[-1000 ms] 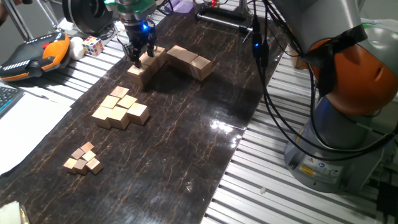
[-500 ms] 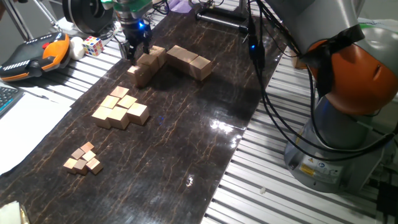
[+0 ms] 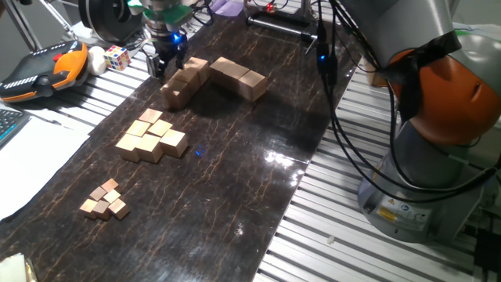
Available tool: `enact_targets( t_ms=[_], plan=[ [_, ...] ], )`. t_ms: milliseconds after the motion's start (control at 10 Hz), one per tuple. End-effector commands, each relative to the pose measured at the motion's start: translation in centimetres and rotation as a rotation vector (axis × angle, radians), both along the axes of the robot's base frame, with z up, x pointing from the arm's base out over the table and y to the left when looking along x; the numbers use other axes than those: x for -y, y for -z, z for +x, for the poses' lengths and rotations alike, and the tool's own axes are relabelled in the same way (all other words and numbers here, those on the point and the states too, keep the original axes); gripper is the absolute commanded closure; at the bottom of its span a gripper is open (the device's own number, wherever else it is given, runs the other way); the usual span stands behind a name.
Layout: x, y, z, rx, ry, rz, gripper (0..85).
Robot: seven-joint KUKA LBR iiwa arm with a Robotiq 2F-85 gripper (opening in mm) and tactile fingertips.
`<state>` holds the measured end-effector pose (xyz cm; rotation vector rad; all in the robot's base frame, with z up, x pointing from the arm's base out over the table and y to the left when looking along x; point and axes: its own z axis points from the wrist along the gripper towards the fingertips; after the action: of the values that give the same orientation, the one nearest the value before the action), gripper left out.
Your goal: Stack the blocks into a pyramid shape
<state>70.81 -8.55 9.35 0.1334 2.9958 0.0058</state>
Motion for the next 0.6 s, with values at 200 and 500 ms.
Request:
enact_targets(
  t_ms=[200, 500],
  plan=[
    [-0.05, 0.06, -0.02, -0.027, 0.004, 0.014, 4.3],
    [-0.07, 0.16, 0.03, -0.044, -0.021, 0.014, 5.3]
  ],
)
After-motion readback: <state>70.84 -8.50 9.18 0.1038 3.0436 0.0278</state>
